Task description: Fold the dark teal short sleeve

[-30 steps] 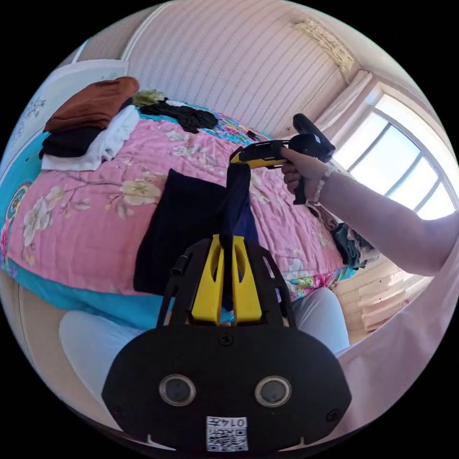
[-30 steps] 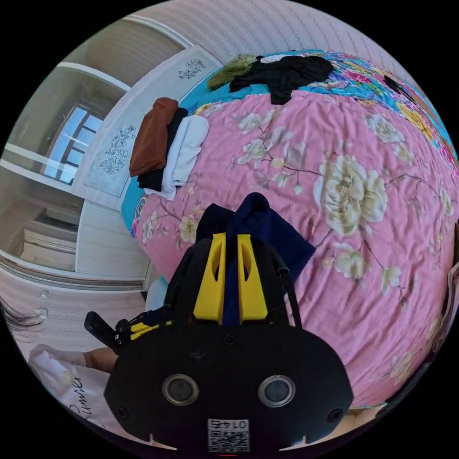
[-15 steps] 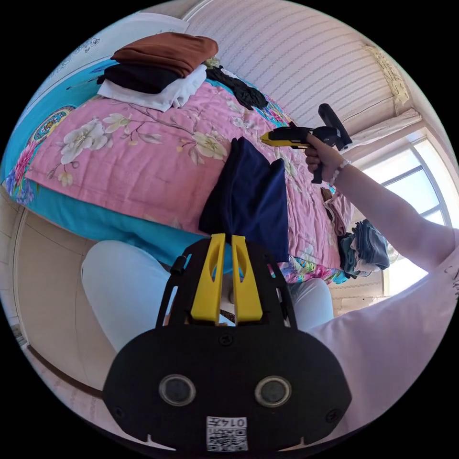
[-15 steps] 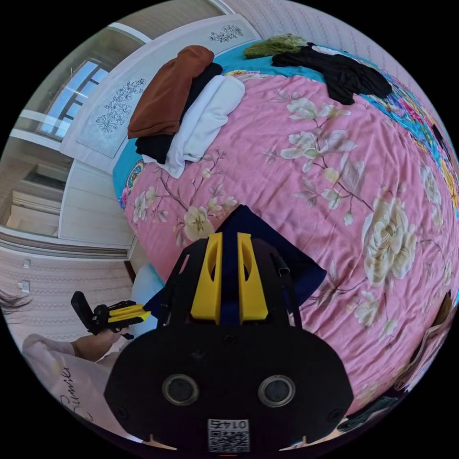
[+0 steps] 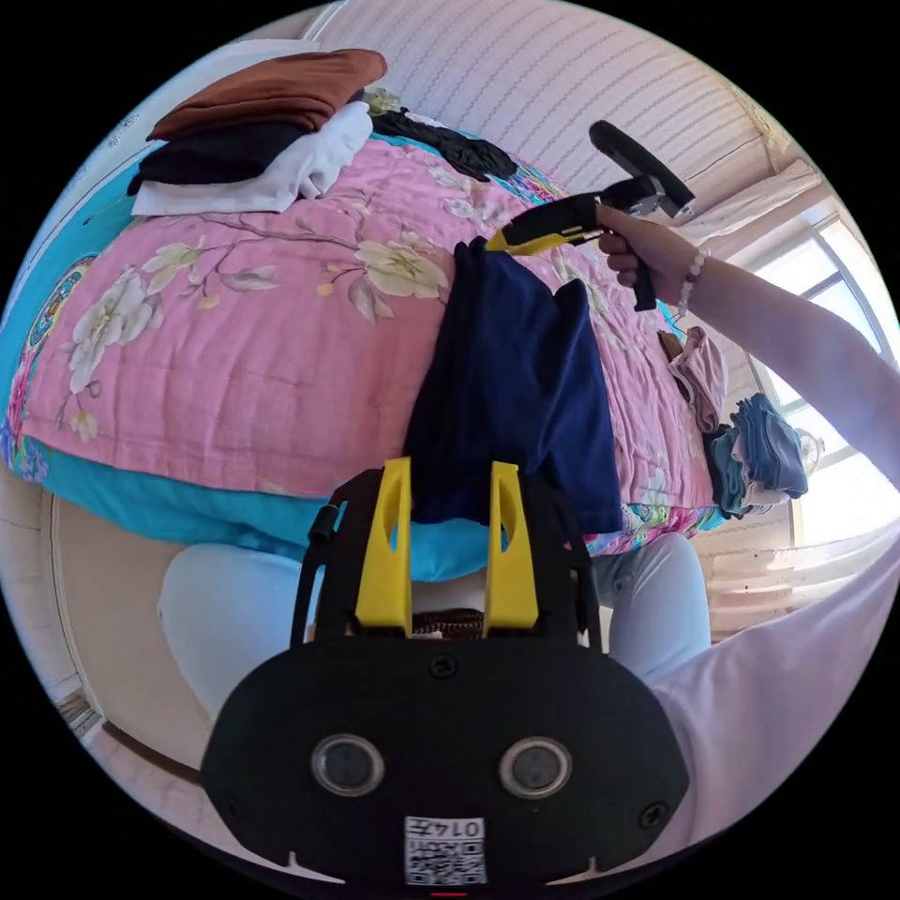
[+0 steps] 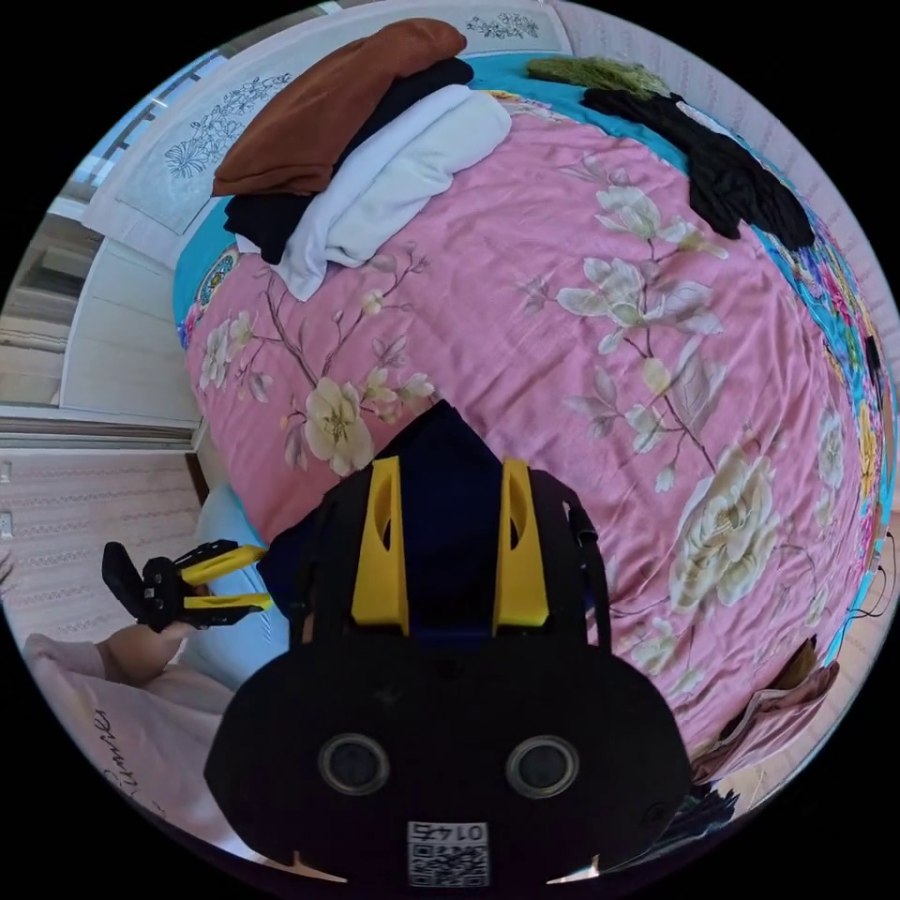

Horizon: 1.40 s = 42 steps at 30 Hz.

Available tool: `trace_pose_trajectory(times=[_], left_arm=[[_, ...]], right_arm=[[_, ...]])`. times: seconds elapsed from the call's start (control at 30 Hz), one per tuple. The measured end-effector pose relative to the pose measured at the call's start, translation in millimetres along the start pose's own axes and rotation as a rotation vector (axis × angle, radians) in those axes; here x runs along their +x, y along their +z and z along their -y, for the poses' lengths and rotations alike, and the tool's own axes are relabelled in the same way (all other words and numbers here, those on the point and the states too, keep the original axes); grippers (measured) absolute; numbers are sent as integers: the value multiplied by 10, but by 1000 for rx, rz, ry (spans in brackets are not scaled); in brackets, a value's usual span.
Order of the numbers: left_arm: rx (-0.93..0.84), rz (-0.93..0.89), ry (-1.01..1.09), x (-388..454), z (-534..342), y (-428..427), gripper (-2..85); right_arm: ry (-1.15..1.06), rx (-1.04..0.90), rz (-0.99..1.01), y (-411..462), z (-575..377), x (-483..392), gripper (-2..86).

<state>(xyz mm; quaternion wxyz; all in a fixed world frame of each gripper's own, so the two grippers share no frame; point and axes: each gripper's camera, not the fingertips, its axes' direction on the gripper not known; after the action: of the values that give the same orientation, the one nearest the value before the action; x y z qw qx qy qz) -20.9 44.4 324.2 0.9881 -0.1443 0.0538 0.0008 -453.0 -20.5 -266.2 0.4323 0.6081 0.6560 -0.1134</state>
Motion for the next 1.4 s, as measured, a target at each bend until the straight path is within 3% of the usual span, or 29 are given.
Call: trace_pose_trajectory(times=[0.2,0.4,0.67,1.17,1.3,1.4], left_arm=[[-13,90,24,166,56,115,67],[7,58,84,363,20,-54,-1],[140,-28,284,951,-132,-718,-9],[221,-140,636,2328,61,-1414,-9],[210,-241,740,2869,383,-1195,-9],[202,-466,811,3383,726,-957,-7]], right_arm=[[89,-74,67,280,194,-15,152],[130,-64,73,199,-88,80,43],[169,249,314,-552,-1362,383,23],[269,661,473,-1335,-3607,912,21],[320,717,401,-1626,-4226,1255,23],[381,732,277,-2079,-4816,1563,25]])
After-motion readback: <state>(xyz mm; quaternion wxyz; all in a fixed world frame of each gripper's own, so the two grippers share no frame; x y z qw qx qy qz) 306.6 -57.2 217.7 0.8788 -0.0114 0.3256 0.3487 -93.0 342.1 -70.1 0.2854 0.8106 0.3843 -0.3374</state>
